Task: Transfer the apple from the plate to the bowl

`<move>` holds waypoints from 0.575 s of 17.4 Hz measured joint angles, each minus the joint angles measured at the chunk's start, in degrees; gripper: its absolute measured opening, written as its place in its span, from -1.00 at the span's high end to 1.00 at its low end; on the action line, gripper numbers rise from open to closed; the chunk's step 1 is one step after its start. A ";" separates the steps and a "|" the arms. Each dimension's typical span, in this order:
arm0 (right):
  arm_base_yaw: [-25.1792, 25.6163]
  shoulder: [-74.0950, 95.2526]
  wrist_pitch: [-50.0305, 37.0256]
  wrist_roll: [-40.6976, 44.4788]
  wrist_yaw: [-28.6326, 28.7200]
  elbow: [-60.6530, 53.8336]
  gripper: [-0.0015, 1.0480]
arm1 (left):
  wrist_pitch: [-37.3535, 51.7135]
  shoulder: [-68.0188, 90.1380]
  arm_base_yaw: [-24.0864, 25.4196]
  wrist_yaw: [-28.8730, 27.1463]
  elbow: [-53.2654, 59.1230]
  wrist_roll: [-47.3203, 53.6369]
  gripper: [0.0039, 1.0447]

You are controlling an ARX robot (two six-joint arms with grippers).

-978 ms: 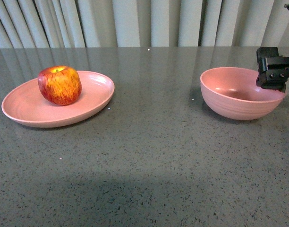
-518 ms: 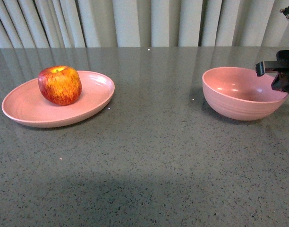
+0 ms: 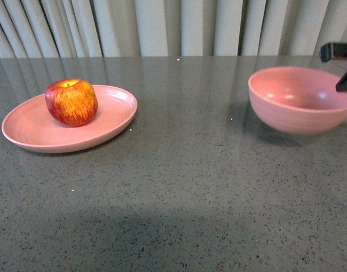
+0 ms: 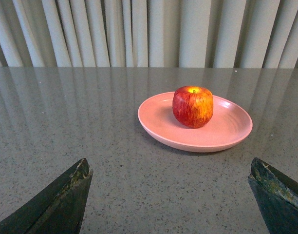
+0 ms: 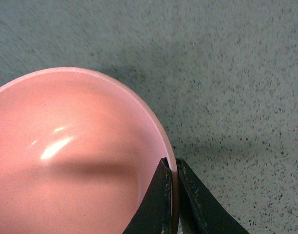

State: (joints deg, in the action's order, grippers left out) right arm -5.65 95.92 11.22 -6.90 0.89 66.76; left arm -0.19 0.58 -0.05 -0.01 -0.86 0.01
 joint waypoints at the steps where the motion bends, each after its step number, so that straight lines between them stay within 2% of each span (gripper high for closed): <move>1: -0.52 -1.29 0.83 -0.44 0.70 1.81 0.95 | 0.00 0.00 0.00 0.00 0.00 0.00 -0.88; 5: -5.70 -3.02 2.14 -2.14 1.27 7.54 0.95 | 0.00 0.00 0.00 0.00 0.02 0.00 -0.88; 10: -13.35 2.40 2.84 -4.50 0.15 9.27 0.95 | -0.02 0.00 0.00 0.00 0.02 0.00 -0.88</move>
State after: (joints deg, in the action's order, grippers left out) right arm -19.00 98.32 14.06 -11.40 1.04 76.03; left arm -0.21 0.58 -0.05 -0.01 -0.84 0.01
